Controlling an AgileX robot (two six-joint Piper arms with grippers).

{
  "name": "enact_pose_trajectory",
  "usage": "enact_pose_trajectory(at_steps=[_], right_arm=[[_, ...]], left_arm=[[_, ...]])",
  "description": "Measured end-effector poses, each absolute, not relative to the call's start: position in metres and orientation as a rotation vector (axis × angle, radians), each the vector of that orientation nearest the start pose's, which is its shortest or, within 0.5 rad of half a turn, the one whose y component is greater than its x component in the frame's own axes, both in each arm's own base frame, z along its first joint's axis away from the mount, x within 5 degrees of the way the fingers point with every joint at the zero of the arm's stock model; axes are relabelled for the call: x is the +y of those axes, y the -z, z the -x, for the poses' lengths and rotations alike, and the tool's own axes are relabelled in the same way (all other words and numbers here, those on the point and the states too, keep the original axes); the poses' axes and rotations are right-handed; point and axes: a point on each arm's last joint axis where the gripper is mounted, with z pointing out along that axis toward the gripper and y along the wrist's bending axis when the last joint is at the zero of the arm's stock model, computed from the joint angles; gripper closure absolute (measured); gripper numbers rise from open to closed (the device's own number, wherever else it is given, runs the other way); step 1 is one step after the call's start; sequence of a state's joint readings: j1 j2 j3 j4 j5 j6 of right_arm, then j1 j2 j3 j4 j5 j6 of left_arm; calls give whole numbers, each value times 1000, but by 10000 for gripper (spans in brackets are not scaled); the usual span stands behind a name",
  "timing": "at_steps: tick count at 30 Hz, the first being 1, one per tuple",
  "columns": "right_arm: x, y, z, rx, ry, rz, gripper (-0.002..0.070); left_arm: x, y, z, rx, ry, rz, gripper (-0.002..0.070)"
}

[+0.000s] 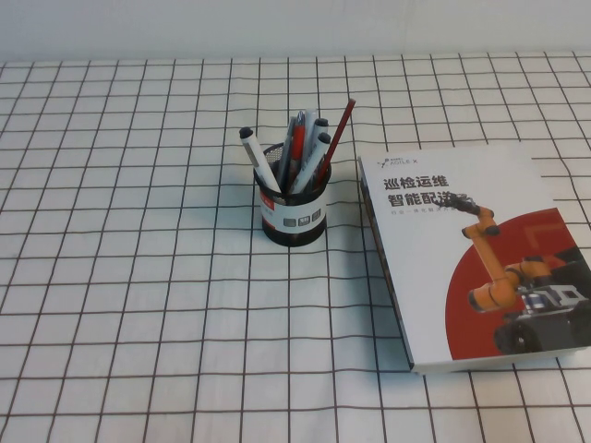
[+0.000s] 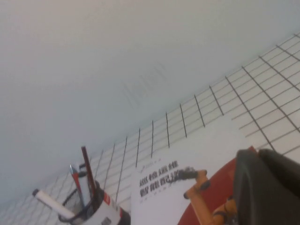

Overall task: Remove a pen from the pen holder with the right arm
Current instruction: 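Take a marker out of the pen holder and lay it on the table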

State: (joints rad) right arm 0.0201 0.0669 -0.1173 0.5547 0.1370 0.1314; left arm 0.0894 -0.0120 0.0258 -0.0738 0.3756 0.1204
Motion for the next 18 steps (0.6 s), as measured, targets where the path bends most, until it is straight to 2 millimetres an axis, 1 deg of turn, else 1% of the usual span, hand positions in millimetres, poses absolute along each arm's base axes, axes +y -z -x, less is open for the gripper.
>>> enact_pose_trajectory(at_steps=[5,9,14,18], right_arm=[[15,-275,-71,1746,-539,-347,692],[18,-295,-88,1888,-462,-236,692],[22,-307,-117,2047,-413,-130,692],[28,-311,-144,2124,-430,-44,692]], left_arm=[[2,-171,-52,1872,-72,17,678],[2,-171,-52,1872,-72,17,678],[2,-171,-52,1872,-72,17,678],[2,-171,-52,1872,-72,17,678]])
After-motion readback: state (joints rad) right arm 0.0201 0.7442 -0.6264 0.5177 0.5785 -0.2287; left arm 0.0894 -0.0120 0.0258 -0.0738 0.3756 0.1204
